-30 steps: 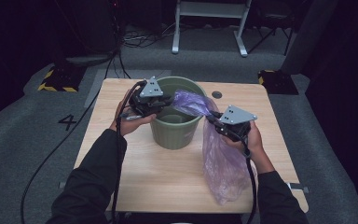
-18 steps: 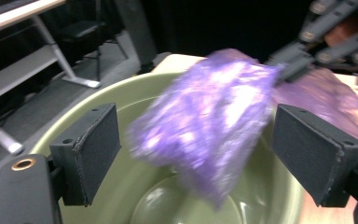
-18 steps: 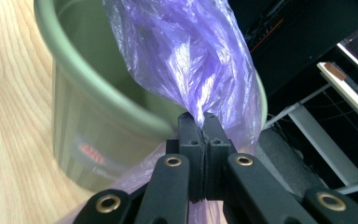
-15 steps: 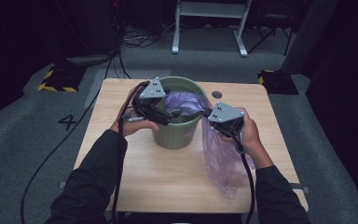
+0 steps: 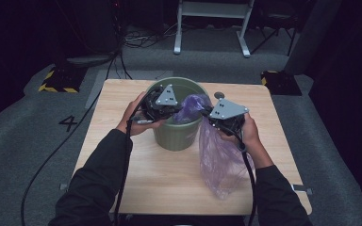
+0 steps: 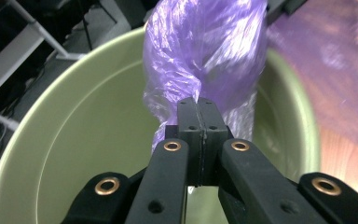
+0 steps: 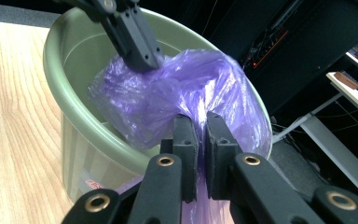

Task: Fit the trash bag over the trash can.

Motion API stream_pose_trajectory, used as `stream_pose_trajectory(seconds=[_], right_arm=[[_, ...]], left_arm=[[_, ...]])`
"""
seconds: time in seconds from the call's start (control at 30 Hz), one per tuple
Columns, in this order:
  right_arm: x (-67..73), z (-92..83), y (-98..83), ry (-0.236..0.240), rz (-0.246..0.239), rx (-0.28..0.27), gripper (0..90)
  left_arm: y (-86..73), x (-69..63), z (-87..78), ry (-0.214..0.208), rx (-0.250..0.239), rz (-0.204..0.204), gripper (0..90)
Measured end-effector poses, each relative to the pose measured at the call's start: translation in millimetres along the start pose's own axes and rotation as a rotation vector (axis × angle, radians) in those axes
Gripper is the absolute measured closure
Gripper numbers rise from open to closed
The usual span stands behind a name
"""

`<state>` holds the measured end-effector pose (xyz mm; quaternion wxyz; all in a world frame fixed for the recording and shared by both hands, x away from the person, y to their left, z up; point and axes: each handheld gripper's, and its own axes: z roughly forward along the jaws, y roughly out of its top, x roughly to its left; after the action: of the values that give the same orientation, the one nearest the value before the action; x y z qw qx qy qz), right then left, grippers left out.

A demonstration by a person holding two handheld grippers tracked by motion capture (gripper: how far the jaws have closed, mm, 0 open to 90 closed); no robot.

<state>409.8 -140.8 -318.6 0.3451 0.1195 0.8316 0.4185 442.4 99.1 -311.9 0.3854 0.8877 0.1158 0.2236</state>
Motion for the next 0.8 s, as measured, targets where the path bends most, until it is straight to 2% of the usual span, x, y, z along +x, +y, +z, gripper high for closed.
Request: stream_pose_trajectory(seconds=[0.1, 0.13, 0.17, 0.2, 0.23, 0.27, 0.3, 0.37, 0.4, 0.43, 0.47, 0.5, 0.53, 0.57, 0.63, 0.67, 0.7, 0.73, 0.77, 0.8], right_arm=[[0.4, 1.4, 0.4, 0.004, -0.002, -0.001, 89.0], [2.4, 4.2, 1.7, 0.005, -0.011, 0.008, 89.7], [2.4, 4.2, 1.7, 0.005, -0.011, 0.008, 89.7], [3.0, 5.0, 2.1, 0.003, -0.016, 0.009, 89.9], [4.2, 6.9, 3.3, 0.009, -0.014, 0.009, 90.0], [4.7, 7.6, 4.3, 0.012, -0.021, 0.010, 90.0], [4.7, 7.6, 4.3, 0.012, -0.021, 0.010, 90.0], [5.9, 8.0, 6.0, 0.012, -0.027, 0.010, 90.0], [6.6, 8.1, 7.2, 0.024, -0.034, 0.010, 90.0], [7.5, 8.3, 8.0, 0.027, -0.041, 0.011, 90.0], [7.9, 8.6, 8.8, 0.029, -0.047, 0.012, 90.0], [8.4, 8.8, 9.8, 0.033, -0.052, 0.013, 90.0], [8.8, 8.7, 10.8, 0.038, -0.051, 0.009, 89.9], [9.3, 8.9, 11.5, 0.039, -0.050, 0.007, 89.7], [9.9, 9.2, 11.5, 0.038, -0.047, 0.003, 87.1], [9.5, 8.1, 10.3, 0.037, -0.026, -0.008, 81.2], [9.5, 8.1, 10.3, 0.037, -0.026, -0.008, 81.2], [9.3, 7.2, 9.2, 0.041, -0.014, -0.016, 75.9], [9.4, 6.6, 8.4, 0.036, -0.009, -0.020, 66.8], [9.8, 5.7, 7.4, 0.013, -0.002, -0.020, 60.2]], left_arm=[[0.3, -0.2, 3.2, -0.020, 0.010, -0.005, 90.0], [0.9, -1.3, 3.7, -0.012, 0.003, -0.013, 81.1], [1.5, -1.8, 3.7, -0.011, -0.001, -0.012, 81.1], [2.5, -2.8, 4.1, -0.011, -0.010, -0.009, 76.0], [3.7, -3.6, 4.5, -0.008, -0.010, -0.010, 56.6], [5.7, -4.6, 5.4, 0.008, -0.013, -0.020, 44.4], [6.6, -5.0, 5.9, 0.016, -0.011, -0.031, 44.4], [9.0, -5.7, 7.8, 0.068, -0.013, -0.055, 31.7], [9.7, -5.8, 8.5, 0.083, -0.014, -0.055, 25.4], [10.1, -6.3, 9.3, 0.080, -0.014, -0.059, 21.8], [10.8, -6.8, 10.7, 0.071, 0.001, -0.050, 22.4], [11.7, -8.5, 13.2, 0.057, 0.034, -0.026, 27.0], [11.9, -10.4, 15.2, 0.038, 0.060, 0.002, 42.2], [12.0, -11.8, 16.3, 0.041, 0.071, 0.020, 55.8], [12.2, -12.6, 16.2, 0.048, 0.057, 0.033, 76.0], [12.2, -12.5, 16.1, 0.056, 0.052, 0.027, 86.2], [12.0, -11.9, 15.9, 0.057, 0.048, 0.026, 86.2], [11.7, -11.6, 15.7, 0.054, 0.050, 0.023, 87.8], [11.3, -10.9, 15.7, 0.056, 0.055, 0.023, 88.4], [10.6, -10.1, 16.2, 0.058, 0.058, 0.025, 88.6]])
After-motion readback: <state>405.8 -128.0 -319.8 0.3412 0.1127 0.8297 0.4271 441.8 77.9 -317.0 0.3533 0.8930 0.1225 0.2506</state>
